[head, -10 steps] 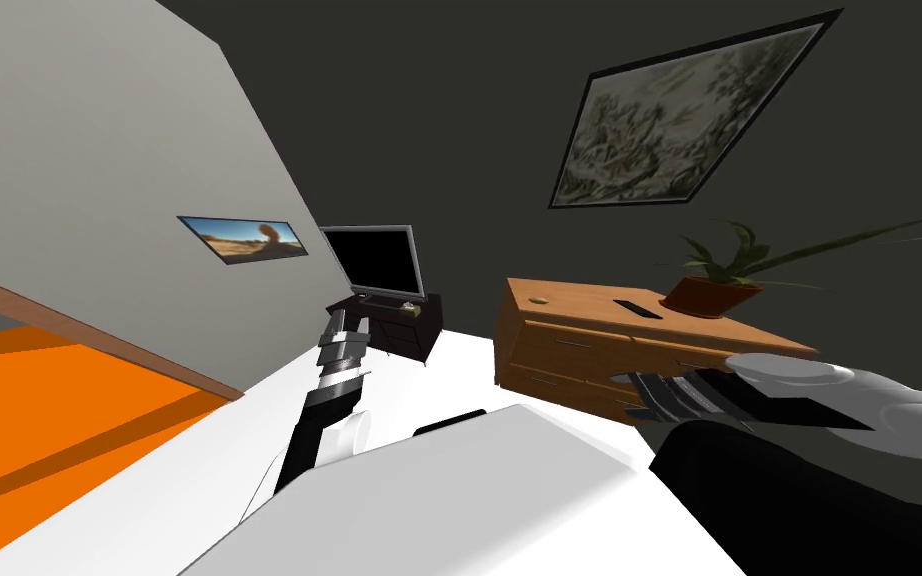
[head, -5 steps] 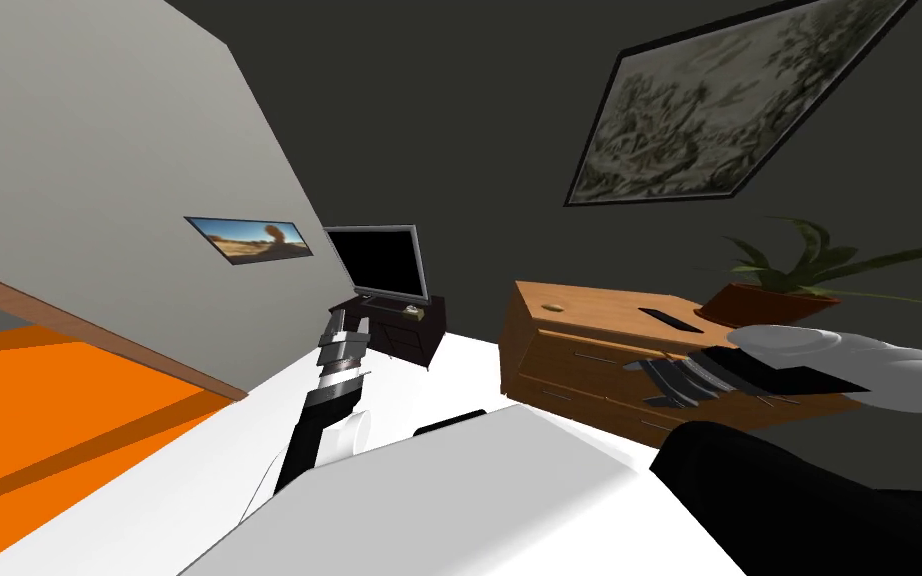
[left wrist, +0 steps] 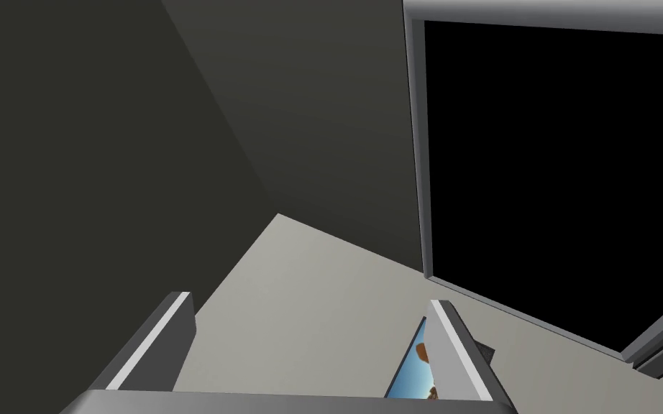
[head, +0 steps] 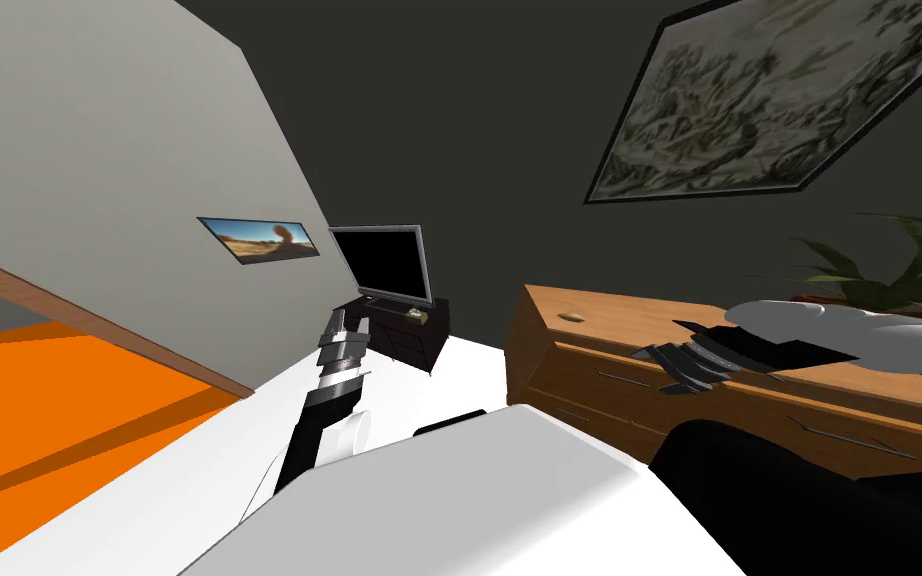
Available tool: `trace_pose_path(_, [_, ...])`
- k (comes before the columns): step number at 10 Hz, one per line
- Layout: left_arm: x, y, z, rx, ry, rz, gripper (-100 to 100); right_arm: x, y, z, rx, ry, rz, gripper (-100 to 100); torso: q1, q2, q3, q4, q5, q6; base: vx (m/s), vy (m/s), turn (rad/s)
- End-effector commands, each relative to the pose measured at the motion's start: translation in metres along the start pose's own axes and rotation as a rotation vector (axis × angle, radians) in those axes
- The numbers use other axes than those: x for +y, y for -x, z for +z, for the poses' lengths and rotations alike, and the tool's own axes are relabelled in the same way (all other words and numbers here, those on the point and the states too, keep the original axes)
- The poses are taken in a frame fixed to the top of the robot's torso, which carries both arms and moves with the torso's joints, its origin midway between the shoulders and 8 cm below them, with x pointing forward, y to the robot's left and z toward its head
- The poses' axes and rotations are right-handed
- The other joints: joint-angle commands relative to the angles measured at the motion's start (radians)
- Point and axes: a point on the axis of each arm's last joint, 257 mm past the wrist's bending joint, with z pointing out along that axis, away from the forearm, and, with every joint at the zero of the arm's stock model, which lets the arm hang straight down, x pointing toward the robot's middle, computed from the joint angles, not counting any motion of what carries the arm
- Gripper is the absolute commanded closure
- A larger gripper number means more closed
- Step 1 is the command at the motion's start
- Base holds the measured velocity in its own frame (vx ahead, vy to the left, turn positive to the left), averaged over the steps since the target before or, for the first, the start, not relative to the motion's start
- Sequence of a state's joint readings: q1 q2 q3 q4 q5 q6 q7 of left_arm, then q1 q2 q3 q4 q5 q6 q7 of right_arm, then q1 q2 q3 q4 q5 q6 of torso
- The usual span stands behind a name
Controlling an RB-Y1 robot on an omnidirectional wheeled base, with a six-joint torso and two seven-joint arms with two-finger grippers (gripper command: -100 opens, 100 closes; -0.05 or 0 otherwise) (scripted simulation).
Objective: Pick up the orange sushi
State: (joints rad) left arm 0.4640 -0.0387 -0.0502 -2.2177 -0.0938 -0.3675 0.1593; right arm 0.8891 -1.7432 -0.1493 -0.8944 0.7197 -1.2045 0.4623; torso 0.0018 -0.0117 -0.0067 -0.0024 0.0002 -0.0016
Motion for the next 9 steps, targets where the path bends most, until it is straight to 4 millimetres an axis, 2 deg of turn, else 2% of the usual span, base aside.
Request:
trace_pose_path(1, [0.0, 0.0, 0.0, 0.0, 0.0, 0.0, 0, -0.004, -0.001, -0.006, 0.019, -0.001, -0.017, -100, 0.0, 0.0, 0.0, 0.0, 0.0, 0.0, 0.138, -0.021, 0.053])
trace_pose_path(2, [0.0, 0.0, 0.0, 0.0, 0.0, 0.0, 0, -0.012, -0.003, -0.017, 0.05, -0.003, -0.046, -100, -0.001, 0.0, 0.0, 0.0, 0.0, 0.001, 0.169, -0.024, 0.075])
trace_pose_path(3, [0.0, 0.0, 0.0, 0.0, 0.0, 0.0, 0, -0.013, -0.001, -0.016, 0.047, -0.004, -0.048, -100, -0.001, -0.001, -0.001, 0.0, 0.0, 0.0, 0.13, -0.019, 0.07])
trace_pose_path(4, [0.0, 0.0, 0.0, 0.0, 0.0, 0.0, 0, -0.018, -0.004, -0.026, 0.077, -0.002, -0.07, -100, -0.001, 0.0, 0.0, 0.0, -0.001, 0.001, 0.137, -0.027, 0.116])
trace_pose_path(6, [0.0, 0.0, 0.0, 0.0, 0.0, 0.0, 0, -0.018, -0.004, -0.026, 0.077, -0.002, -0.07, -100, -0.001, 0.001, 0.0, 0.0, -0.001, 0.001, 0.09, -0.012, 0.03])
trace_pose_path(7, [0.0, 0.0, 0.0, 0.0, 0.0, 0.0, 0, -0.024, -0.008, -0.036, 0.115, 0.009, -0.106, -100, 0.0, 0.005, 0.003, 0.001, 0.0, 0.001, 0.159, -0.006, 0.158])
trace_pose_path(9, [0.0, 0.0, 0.0, 0.0, 0.0, 0.0, 0, -0.022, -0.01, -0.038, 0.127, 0.019, -0.116, -100, -0.001, -0.003, -0.002, -0.001, -0.001, 0.0, 0.193, -0.048, 0.131])
